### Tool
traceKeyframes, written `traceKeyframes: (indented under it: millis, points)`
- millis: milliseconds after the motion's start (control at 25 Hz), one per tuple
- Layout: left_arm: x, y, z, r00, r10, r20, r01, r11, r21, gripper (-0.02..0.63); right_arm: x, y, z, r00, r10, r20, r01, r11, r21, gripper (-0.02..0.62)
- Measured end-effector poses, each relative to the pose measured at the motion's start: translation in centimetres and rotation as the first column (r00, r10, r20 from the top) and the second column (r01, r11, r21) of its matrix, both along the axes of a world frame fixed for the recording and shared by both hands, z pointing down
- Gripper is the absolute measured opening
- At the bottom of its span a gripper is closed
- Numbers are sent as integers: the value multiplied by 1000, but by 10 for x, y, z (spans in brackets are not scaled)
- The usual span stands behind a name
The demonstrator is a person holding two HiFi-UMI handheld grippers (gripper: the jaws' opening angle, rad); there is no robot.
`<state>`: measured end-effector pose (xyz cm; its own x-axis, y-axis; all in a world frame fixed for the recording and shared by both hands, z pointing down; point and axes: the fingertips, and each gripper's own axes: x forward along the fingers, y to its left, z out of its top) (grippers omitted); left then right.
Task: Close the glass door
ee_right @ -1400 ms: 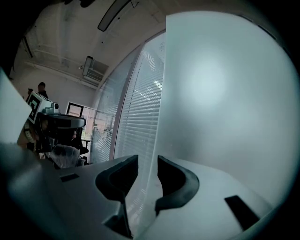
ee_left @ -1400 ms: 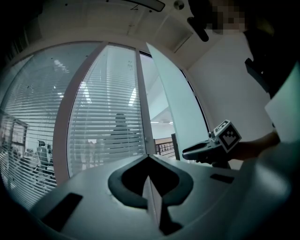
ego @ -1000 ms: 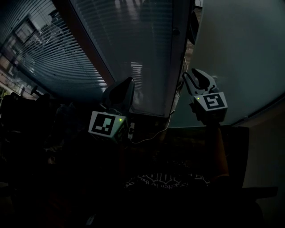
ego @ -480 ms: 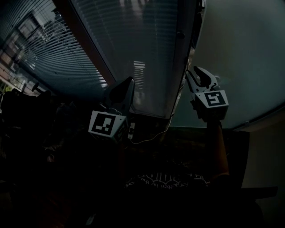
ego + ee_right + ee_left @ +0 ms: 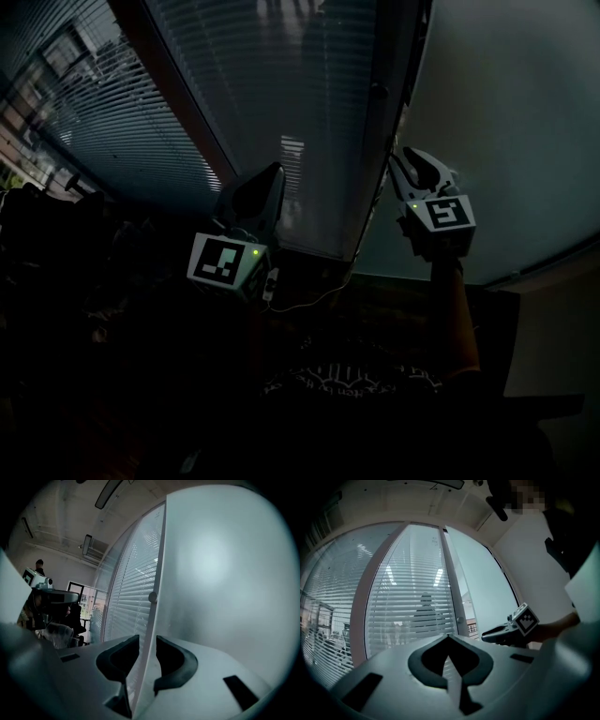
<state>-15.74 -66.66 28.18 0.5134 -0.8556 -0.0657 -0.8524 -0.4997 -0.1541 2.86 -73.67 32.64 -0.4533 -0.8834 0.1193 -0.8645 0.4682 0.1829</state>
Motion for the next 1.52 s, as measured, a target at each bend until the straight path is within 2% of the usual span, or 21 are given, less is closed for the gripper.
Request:
traceKeyframes:
  millis: [320,920,1520]
  points:
    - [-6,-16,-12,1000,-17,-3,17,1000,-13,-9,0,-18,-15,1000,15,-11,-16,1000,-5,115]
    - [1,-66,-8,999,46,-4,-46,999,-19,-9,4,-53,-14,998,68,-2,-68,998,-6,115]
    - [-2,-96,-8,998,55,5,-55,998,-18,-9,8,-76,-13,998,45,50,-44,999,-23,115]
